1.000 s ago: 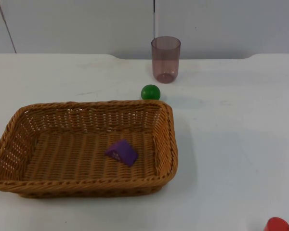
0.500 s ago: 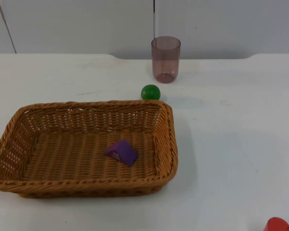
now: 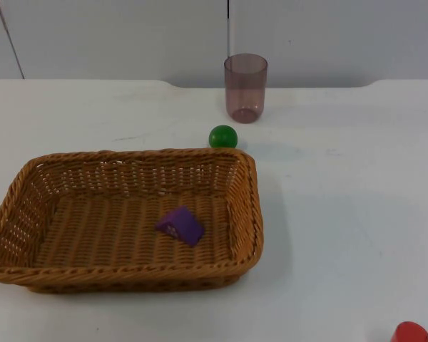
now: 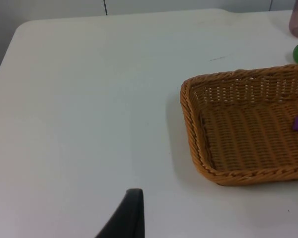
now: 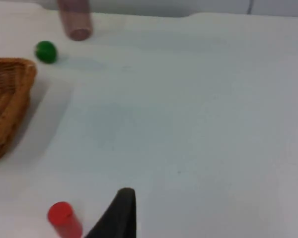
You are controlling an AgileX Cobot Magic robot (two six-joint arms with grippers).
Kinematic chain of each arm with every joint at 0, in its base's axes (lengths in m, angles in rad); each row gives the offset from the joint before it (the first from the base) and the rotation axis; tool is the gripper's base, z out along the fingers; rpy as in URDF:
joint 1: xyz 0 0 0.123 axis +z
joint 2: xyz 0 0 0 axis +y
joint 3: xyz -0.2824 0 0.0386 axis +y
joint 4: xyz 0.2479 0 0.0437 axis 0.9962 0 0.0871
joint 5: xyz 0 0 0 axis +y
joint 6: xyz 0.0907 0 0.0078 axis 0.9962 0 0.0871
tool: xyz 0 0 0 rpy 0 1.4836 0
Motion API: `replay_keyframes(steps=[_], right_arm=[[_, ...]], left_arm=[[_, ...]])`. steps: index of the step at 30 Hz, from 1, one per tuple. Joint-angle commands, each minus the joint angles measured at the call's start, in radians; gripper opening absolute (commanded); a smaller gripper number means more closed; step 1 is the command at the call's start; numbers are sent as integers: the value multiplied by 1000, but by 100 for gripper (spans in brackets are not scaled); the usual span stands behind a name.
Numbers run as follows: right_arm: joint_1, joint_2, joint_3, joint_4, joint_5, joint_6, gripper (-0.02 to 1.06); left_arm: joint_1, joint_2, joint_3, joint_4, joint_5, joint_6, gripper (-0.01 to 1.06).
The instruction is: Pick up the basket with the left hand and place the triangular block into the basket with the right hand.
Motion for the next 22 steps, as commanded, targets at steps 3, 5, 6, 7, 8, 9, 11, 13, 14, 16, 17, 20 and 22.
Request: replay_keyframes(steps=[3, 5, 6, 7, 8, 9, 11, 13, 14, 16, 17, 20, 22], right_arm=[[-70, -3, -2, 7, -5, -2, 105], [-72, -3, -2, 7, -5, -2, 105], [-72, -3, -2, 7, -5, -2, 105], [-72, -3, -2, 7, -5, -2, 105], [-72, -3, -2, 7, -5, -2, 105], [-72, -3, -2, 7, -5, -2, 105], [-72, -3, -2, 7, -5, -2, 105], [-72, -3, -2, 7, -5, -2, 105], [-72, -3, -2, 7, -5, -2, 105], [-71, -3, -2, 7, -5, -4, 105], [-71, -3, -2, 7, -5, -4, 105], [-71, -3, -2, 7, -5, -4, 105], [-71, -3, -2, 7, -5, -4, 105]], left_arm=[[-7, -4, 4, -9, -1, -1, 105], [-7, -4, 4, -9, -1, -1, 105], [-7, -4, 4, -9, -1, -1, 105], [-7, -4, 4, -9, -1, -1, 105], [-7, -4, 4, -9, -1, -1, 105], [-7, -4, 4, -9, -1, -1, 105], [-7, -4, 4, -9, -1, -1, 105], [-7, -4, 4, -9, -1, -1, 105], [-7, -4, 4, -9, -1, -1, 105], [10, -4, 4, -4, -1, -1, 105], [10, -4, 4, -4, -1, -1, 105], [60, -4, 4, -3, -1, -1, 105], [76, -4, 4, -3, -1, -1, 105]])
